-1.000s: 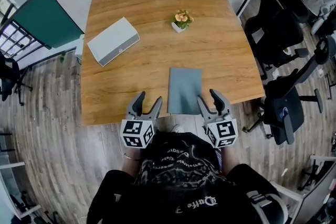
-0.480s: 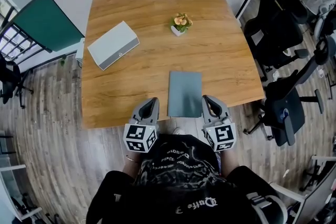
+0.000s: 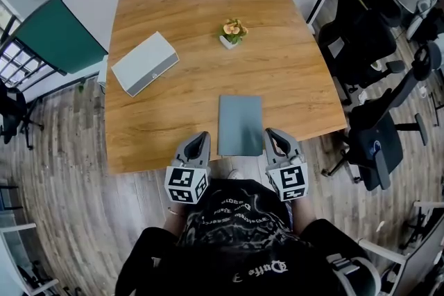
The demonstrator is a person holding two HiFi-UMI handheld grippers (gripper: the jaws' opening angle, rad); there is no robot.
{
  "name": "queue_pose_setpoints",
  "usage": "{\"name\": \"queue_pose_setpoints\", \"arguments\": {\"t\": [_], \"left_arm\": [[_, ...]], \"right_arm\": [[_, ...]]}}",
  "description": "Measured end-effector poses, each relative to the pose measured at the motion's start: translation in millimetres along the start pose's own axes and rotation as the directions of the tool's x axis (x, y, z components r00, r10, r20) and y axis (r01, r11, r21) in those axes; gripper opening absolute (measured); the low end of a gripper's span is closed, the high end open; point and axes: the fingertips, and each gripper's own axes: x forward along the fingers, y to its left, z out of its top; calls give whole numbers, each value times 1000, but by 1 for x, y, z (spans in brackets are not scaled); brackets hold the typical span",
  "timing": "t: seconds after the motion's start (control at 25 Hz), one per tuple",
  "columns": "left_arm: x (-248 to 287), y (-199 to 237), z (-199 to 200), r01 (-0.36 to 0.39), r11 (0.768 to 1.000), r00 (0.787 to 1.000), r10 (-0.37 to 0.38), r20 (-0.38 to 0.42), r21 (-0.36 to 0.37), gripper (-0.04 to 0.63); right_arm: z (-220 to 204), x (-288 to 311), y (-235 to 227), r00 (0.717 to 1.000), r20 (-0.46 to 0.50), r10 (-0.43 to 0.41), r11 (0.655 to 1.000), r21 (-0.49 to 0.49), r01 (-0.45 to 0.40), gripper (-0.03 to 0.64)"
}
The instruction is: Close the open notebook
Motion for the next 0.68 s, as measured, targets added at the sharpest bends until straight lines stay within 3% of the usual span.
{"name": "queue_pose_setpoints", "arguments": {"t": [0.68], "left_arm": [[0, 2, -4, -4, 1000, 1000, 5, -21, 27, 21]], "right_arm": [[-7, -1, 4, 1000, -27, 2, 1000, -13, -2, 5]]}}
